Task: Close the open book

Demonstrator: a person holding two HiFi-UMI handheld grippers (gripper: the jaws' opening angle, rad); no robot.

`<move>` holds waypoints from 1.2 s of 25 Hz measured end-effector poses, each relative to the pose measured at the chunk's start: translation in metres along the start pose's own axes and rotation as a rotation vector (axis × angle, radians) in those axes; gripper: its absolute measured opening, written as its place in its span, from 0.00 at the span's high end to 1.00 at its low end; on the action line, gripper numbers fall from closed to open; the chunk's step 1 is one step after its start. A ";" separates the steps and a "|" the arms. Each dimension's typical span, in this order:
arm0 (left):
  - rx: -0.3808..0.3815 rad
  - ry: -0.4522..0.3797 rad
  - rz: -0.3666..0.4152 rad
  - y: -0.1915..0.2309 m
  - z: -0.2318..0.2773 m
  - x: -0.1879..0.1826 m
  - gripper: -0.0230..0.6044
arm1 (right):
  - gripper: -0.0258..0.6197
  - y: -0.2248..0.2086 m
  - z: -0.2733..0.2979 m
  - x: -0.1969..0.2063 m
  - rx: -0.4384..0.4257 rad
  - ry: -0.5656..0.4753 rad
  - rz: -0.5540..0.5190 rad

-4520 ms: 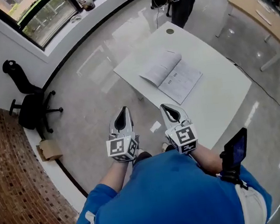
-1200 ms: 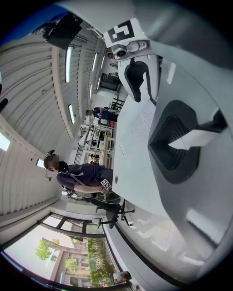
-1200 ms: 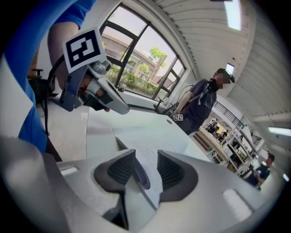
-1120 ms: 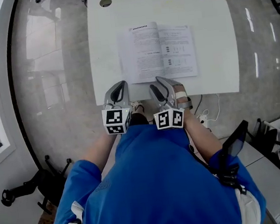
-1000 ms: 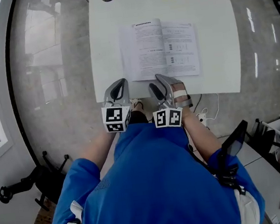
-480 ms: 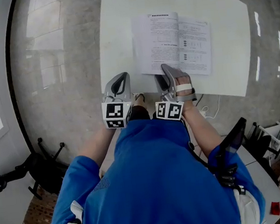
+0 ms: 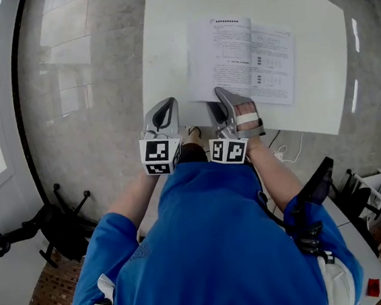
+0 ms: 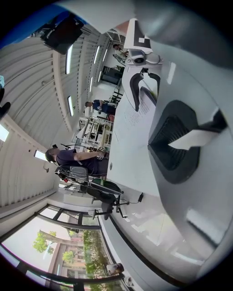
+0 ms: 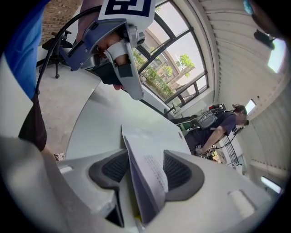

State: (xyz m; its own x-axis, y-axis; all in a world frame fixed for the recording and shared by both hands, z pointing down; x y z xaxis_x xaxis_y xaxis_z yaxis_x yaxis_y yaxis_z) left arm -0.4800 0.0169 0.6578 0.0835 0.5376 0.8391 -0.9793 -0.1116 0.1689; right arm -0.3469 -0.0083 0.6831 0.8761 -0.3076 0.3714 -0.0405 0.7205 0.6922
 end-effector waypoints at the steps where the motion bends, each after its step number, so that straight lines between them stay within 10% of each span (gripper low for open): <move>1: -0.001 0.000 0.000 0.000 0.000 0.000 0.95 | 0.59 0.001 0.001 -0.001 -0.009 0.004 0.004; 10: 0.009 -0.012 0.019 -0.001 -0.002 -0.010 0.95 | 0.86 0.003 -0.005 -0.007 -0.048 0.018 0.036; 30: 0.066 -0.084 0.108 -0.042 -0.009 -0.056 0.95 | 0.91 -0.054 -0.068 0.002 0.059 -0.035 0.418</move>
State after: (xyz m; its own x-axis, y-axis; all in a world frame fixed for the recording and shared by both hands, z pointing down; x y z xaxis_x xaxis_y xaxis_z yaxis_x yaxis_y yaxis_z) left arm -0.4447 -0.0012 0.5991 -0.0042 0.4480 0.8940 -0.9694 -0.2212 0.1063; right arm -0.3108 -0.0057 0.6046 0.7616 -0.0176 0.6478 -0.4176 0.7510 0.5114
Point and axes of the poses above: the fingertips, and each gripper's own axes: z forward along the fingers, y to its left, x out of its underside, the point moved 4 cm from there along -z, backward along the fingers, and after that the axes turned 3 degrees about -x, right-handed, at the moved point
